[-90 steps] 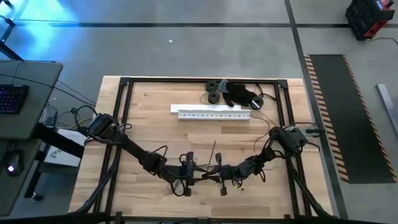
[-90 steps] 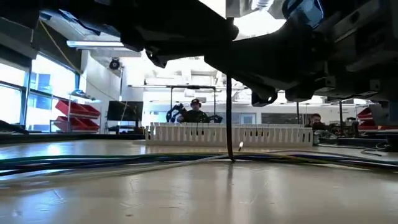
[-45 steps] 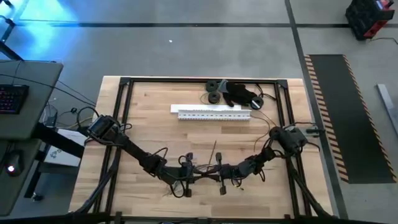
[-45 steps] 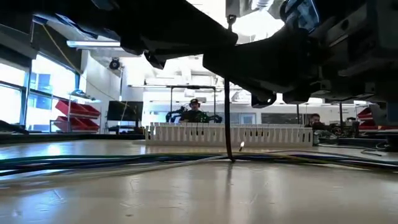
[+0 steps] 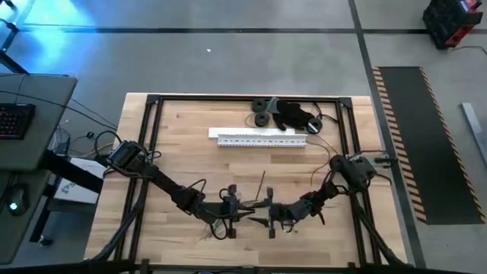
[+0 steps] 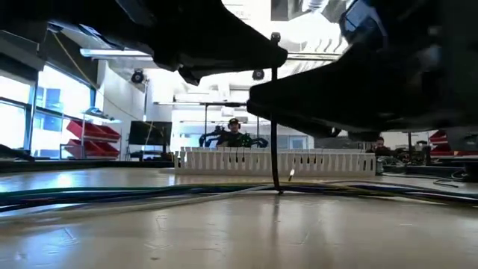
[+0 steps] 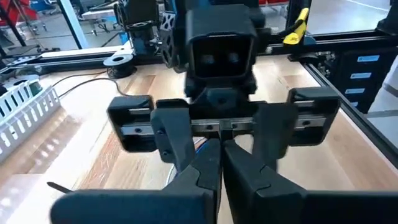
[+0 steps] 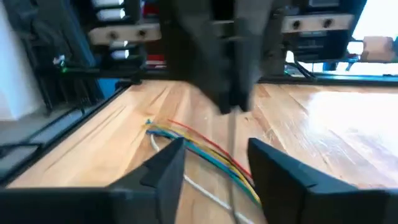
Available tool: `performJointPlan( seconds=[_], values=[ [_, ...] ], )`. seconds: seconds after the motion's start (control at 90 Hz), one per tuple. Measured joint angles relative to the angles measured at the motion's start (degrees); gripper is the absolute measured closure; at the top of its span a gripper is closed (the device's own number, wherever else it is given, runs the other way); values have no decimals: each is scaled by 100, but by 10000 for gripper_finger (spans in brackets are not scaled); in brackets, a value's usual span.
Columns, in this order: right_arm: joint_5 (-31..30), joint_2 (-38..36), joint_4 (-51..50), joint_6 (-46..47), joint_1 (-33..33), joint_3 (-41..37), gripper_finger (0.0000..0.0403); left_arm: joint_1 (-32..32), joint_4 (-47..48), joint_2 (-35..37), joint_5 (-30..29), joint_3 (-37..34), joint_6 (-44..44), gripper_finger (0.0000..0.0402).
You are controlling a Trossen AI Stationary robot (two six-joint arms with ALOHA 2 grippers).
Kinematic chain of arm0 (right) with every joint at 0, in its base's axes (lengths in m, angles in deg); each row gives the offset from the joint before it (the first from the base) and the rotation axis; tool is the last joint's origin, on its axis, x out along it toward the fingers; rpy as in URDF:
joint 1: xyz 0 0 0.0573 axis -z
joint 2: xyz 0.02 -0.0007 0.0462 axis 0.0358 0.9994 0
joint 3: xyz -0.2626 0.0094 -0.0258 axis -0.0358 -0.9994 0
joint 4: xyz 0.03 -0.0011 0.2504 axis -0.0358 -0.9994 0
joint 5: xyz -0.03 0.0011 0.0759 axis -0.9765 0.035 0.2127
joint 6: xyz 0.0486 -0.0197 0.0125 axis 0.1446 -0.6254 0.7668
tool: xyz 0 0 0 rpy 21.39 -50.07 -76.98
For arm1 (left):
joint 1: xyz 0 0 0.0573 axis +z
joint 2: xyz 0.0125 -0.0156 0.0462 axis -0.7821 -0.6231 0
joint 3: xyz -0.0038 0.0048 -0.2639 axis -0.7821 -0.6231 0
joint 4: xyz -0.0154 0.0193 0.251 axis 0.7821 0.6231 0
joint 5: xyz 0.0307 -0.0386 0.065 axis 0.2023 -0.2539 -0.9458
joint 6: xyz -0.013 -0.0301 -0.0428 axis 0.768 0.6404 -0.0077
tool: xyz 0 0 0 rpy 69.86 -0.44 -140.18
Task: Ziptie cables
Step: Wrap the cables together using a black zip tie
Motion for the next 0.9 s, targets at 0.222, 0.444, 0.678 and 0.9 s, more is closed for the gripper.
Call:
performJointPlan(
  seconds=[0.222, 0.444, 0.678, 0.9],
  values=[
    [-961, -151, -250, -16, -476, -4, 187, -1, 13, 0, 15, 0, 0, 401],
    [-2836, -922, -984, -274, -1017, -4, 202, 66, 18, 0, 532, 0, 130, 401],
    [-2177, -2194, -3910, 2238, -563, -4, 222, 298, 336, 0, 944, 0, 768, 401],
    [-1138, -2832, -7088, 4315, 373, -7, 228, 370, 264, -280, 1108, 0, 910, 401]
  ],
)
